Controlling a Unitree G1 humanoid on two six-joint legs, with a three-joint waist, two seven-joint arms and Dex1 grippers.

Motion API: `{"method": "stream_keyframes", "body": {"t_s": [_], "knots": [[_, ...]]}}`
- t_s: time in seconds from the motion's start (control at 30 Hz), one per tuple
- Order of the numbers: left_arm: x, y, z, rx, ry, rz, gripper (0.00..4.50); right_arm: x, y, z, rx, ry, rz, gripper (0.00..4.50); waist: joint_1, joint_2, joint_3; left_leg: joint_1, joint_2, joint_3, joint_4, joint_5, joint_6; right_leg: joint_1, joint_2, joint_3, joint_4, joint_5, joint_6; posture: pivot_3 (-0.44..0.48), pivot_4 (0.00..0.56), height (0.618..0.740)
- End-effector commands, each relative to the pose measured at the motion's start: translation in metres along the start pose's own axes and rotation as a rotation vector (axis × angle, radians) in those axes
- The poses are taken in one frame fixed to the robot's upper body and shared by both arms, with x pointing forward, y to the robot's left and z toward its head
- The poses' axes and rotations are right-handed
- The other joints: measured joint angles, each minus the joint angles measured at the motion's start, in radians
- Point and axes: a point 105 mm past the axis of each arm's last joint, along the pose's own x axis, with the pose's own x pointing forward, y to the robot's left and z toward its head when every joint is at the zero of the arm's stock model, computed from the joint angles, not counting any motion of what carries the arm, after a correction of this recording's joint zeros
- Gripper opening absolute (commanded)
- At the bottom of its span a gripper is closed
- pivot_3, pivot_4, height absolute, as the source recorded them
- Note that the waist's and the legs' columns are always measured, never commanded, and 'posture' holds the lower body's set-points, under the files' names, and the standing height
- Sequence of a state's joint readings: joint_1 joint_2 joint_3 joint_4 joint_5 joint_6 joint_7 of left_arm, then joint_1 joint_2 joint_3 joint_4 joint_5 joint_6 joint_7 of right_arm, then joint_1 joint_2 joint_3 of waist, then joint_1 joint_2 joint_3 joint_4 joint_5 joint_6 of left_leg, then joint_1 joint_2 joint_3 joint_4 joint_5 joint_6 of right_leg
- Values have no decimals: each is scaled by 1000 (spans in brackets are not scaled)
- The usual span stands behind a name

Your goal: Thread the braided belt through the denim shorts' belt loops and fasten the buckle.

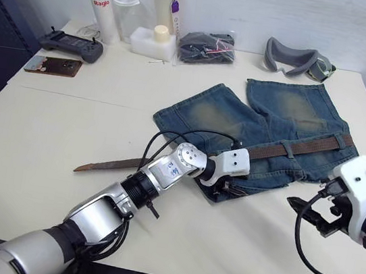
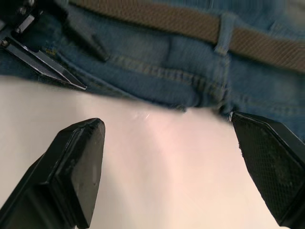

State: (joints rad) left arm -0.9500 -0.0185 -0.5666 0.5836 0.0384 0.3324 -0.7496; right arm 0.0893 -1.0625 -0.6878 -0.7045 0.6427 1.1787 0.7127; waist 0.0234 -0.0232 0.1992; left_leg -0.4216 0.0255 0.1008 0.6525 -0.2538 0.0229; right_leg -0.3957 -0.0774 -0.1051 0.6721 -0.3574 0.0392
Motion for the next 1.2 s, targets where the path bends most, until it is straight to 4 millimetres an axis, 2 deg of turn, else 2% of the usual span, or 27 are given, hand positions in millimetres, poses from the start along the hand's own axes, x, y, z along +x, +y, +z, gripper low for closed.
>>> {"method": "stream_keyframes", "body": {"t_s": [0.03, 0.07, 0.17, 0.23, 0.3, 0.4, 0.53, 0.67, 0.8, 0.87, 0.93, 1.0, 1.07, 1.1, 1.13, 1.2], "knots": [[-44, 21, -36, -28, 86, 52, 532, 6, -4, 7, -41, -17, -9, 4500, -10, 0, 0, 1, 0, 0, 0, 2, -3, 0, 0, 0, 0, 0, 0, 0, 150, 683], [-65, 26, -39, -55, 61, 60, 120, 10, -5, 8, -44, -22, 0, 4500, -19, -1, 0, 1, 1, 1, -1, 2, -4, 0, 1, 0, 1, 0, -1, 0, 150, 683], [-118, 31, -52, -124, -23, 84, 21, 19, -5, 11, -29, -32, 27, 4500, -43, -1, 1, 3, 4, 1, -4, 7, -12, -1, 4, 1, 2, 0, -4, 0, 150, 683], [-164, 36, -85, -196, 8, 172, 21, 28, -2, 19, -9, -75, 67, 4500, -53, -1, 1, 6, 5, 1, -6, 9, -15, -1, 5, 0, 6, -2, -8, 0, 150, 683], [-200, 38, -112, -245, 54, 250, 21, 36, 2, 25, -7, -98, 107, 4500, -55, -2, 2, 10, 6, 2, -6, 10, -17, 0, 6, 1, 10, -4, -11, 0, 150, 683], [-245, 29, -134, -286, 74, 279, 21, 49, 6, 29, 15, -108, 166, 4500, -51, -4, 3, 12, 6, 1, -6, 10, -17, 0, 6, 1, 14, -5, -15, 0, 150, 683], [-288, 21, -148, -284, 117, 329, 21, 65, 10, 36, 73, -134, 228, 4500, -53, -4, 4, 12, 6, 1, -6, 8, -15, 0, 5, 1, 16, -5, -16, 0, 150, 683], [-302, 28, -160, -300, 152, 457, 21, 85, 6, 42, 170, -162, 225, 4500, -48, -4, 5, 11, 5, 1, -5, 7, -13, -1, 3, 1, 16, -5, -16, 0, 150, 683], [-302, 24, -130, -437, -57, 466, 1838, 99, 5, 60, 315, -225, 288, 4500, -51, -5, 6, 10, 5, 1, -4, 7, -13, -2, 2, 0, 18, -5, -16, 0, 150, 683], [-312, 26, -116, -483, -130, 494, 2803, 100, 13, 67, 348, -238, 355, 4500, -50, -5, 6, 7, 5, 1, -4, 9, -17, -5, 2, 0, 18, -5, -16, 0, 150, 683], [-340, 42, -95, -561, -290, 594, 3636, 104, 20, 74, 352, -244, 411, 4500, -49, -6, 7, -2, 5, -1, -2, 11, -17, -14, 2, -1, 20, -5, -16, 0, 150, 683], [-363, 59, -87, -628, -385, 715, 4490, 111, 20, 78, 367, -249, 420, 4500, -49, -7, 8, -4, 4, -1, -1, 12, -16, -16, 2, -2, 21, -5, -16, 0, 150, 683], [-379, 76, -93, -725, -421, 848, 4490, 122, 17, 81, 382, -246, 403, 4500, -49, -8, 9, -4, 4, -1, 1, 13, -15, -16, 2, -3, 22, -4, -15, 0, 150, 683], [-383, 84, -104, -796, -411, 916, 4490, 131, 12, 83, 402, -252, 376, 4500, -49, -8, 9, -4, 4, -1, 1, 12, -13, -15, 1, -3, 23, -4, -14, 0, 150, 683], [-385, 88, -111, -841, -398, 954, 4490, 137, 9, 85, 415, -256, 358, 4500, -50, -8, 9, -4, 3, 0, 1, 12, -12, -15, 0, -2, 22, -3, -13, 0, 150, 683], [-373, 94, -130, -934, -338, 971, 4490, 153, 6, 89, 486, -260, 353, 4500, -53, -8, 9, -1, 1, 2, 0, 12, -11, -13, -1, 0, 23, -1, -10, 0, 150, 683]]}}
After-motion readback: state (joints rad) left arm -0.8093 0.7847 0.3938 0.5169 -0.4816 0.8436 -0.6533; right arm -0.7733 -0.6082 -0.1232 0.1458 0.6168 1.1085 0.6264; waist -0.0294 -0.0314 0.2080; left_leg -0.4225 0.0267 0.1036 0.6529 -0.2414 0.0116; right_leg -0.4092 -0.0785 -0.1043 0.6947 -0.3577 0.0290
